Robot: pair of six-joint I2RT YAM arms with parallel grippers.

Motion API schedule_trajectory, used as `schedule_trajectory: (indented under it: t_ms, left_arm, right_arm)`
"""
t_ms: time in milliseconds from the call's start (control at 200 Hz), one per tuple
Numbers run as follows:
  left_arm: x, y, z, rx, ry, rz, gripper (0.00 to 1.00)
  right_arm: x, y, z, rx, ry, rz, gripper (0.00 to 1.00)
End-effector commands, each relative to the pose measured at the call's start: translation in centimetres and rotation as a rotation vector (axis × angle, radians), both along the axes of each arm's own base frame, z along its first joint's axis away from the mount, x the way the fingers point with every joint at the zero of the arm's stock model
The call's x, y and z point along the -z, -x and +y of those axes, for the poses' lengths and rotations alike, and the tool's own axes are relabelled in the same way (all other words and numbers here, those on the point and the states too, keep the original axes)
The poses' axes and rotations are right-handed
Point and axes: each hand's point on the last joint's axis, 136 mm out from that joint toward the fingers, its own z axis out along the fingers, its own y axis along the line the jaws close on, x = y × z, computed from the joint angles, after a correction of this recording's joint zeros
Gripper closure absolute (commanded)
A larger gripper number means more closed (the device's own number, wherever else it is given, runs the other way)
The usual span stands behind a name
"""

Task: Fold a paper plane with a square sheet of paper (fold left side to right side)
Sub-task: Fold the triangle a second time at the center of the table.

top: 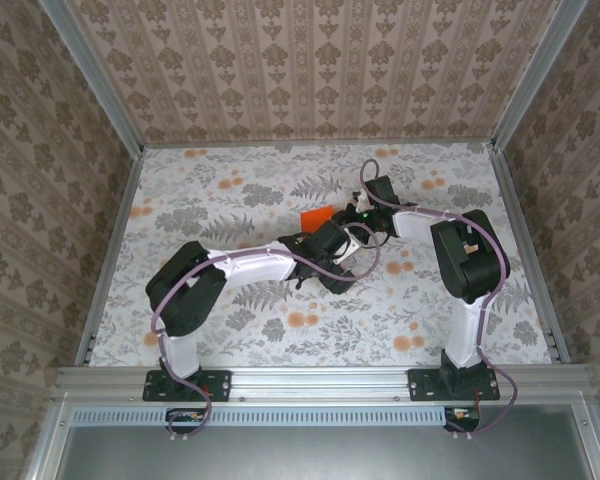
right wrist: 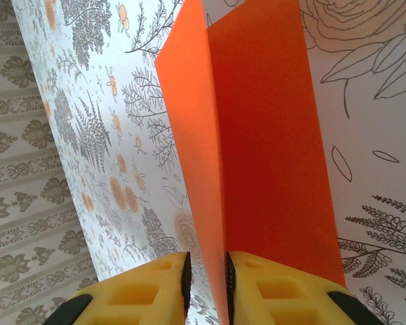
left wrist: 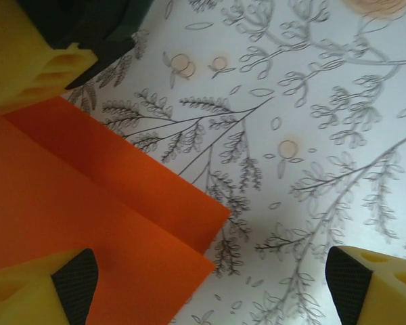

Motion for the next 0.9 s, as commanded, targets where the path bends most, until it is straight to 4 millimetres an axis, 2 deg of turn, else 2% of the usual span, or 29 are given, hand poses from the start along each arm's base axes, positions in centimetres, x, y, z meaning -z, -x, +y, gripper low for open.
schedule_trajectory:
  t_ms: [0, 90, 170, 510, 750, 895]
  left_arm:
    - [0.0, -1.2, 0.6, -0.034, -0.08, -0.062, 0.1]
    - [0.1, -1.5, 0.7, -0.048, -0.088, -0.068, 0.11]
    - [-0.1, -1.6, 0.7, -0.051, -0.084, -0.073, 0.16]
    - [-1.5, -1.2, 0.2, -0.034, -0.01, -0.036, 0.62]
    - [-2.4, -0.9, 0.3, -0.035, 0.082, 0.03, 0.89]
    - [-2.6, -0.8, 0.2, -0.035, 0.138, 0.08, 1.0]
  right_arm:
    - [0.1, 0.0, 0.3, -0.014, -0.012, 0.03, 0.77]
    - [0.2, 0.1, 0.4, -0.016, -0.011, 0.034, 0.77]
    - [0.3, 0.2, 0.4, -0.017, -0.007, 0.034, 0.77]
    - [1.1, 0.4, 0.0, -0.027, 0.033, 0.048, 0.77]
    - [0.9, 0.4, -0.1, -0.038, 0.05, 0.034, 0.76]
    - [0.7, 0.2, -0.1, -0.04, 0.05, 0.025, 0.76]
